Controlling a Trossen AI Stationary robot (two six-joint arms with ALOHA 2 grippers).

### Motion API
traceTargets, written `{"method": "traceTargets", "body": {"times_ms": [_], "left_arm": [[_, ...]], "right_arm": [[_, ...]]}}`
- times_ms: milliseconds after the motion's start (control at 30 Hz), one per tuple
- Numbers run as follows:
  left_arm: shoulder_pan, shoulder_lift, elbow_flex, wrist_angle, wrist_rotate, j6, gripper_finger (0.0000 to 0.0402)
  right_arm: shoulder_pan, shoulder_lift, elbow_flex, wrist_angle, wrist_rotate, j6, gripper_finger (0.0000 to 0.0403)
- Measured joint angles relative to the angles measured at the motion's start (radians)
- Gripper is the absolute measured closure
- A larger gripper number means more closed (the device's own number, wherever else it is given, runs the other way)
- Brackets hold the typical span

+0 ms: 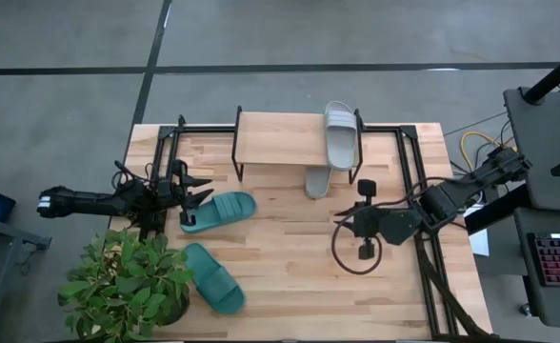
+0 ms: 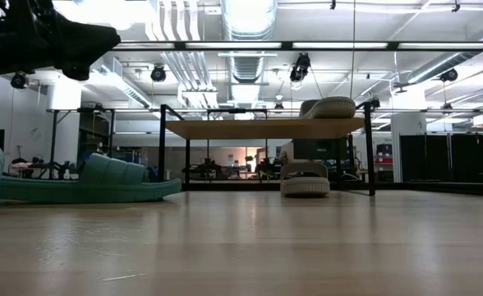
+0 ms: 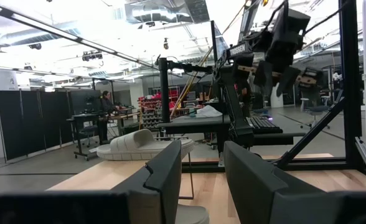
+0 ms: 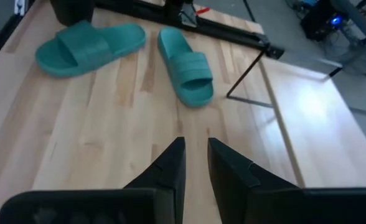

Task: Pick and place slides into the shelf
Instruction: Put the gray slipper on the shelf

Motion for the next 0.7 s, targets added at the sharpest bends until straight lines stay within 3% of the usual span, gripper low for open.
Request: {"method": "traceTargets", "body": {"times_ms": [167,500,700], "left_arm": [[0.0,0.0,0.0,0.0,0.0,0.0,0.0294],[0.0,0.0,0.0,0.0,0.0,0.0,0.0294],[0.0,0.0,0.0,0.0,0.0,0.0,0.0294]], "right_arm": [[-0.001,0.0,-0.063,0.032,-0.001,0.009,0.0329],[-0.001,0.0,-0.207,0.145,0.014,0.021,0.0203],[-0.001,0.001,-0.253,0.176,0.016,-0.006,0.0173]]}}
